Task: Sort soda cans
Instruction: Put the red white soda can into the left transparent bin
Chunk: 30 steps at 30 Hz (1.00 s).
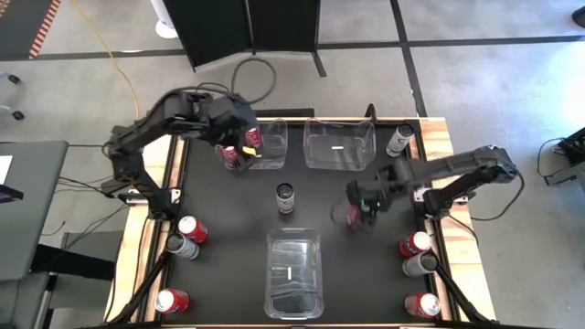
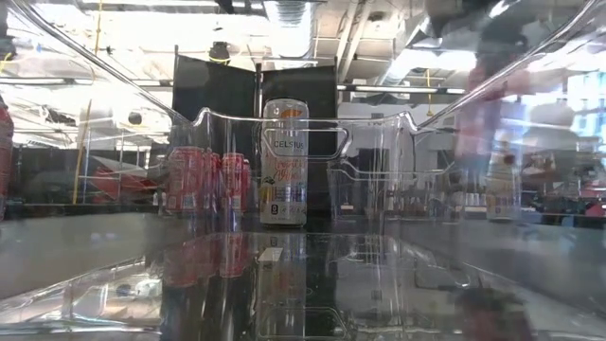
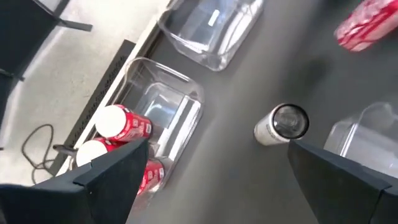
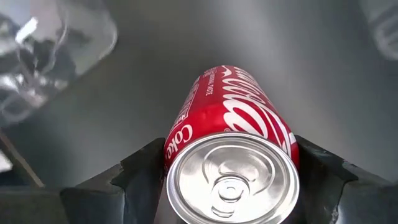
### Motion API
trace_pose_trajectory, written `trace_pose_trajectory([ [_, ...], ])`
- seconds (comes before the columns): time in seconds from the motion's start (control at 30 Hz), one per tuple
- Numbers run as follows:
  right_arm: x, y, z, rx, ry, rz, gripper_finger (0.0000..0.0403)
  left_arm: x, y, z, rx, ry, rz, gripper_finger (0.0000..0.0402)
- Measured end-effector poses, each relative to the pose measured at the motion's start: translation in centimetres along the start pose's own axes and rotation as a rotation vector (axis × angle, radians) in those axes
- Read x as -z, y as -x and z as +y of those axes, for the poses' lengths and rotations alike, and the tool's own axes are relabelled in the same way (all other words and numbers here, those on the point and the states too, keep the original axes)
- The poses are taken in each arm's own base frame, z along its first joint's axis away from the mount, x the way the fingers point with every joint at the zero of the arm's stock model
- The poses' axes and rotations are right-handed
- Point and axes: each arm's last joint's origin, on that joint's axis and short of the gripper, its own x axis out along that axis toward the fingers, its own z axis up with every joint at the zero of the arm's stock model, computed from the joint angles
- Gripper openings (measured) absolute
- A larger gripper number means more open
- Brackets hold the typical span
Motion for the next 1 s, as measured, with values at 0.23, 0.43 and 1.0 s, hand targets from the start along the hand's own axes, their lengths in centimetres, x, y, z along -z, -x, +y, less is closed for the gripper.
trace_pose_trajectory([
  [0.23, -4.4, 2.4, -2.7, -0.042, -0.062, -0.172, 0.0297, 0.4, 1.1, 0.5, -0.017, 0.053, -0.032, 0.0382],
  [0.43, -9.0, 4.1, -4.1, -0.080, -0.108, -0.370, 0.0297, 0.2, 0.6, 0.2, -0.017, 0.047, -0.022, 0.0382],
  [1.0, -20.2, 4.1, -3.7, -0.124, -0.072, -0.571, 0.0297, 0.0, -4.8, -0.5, 0.110, -0.195, 0.008, 0.0382],
])
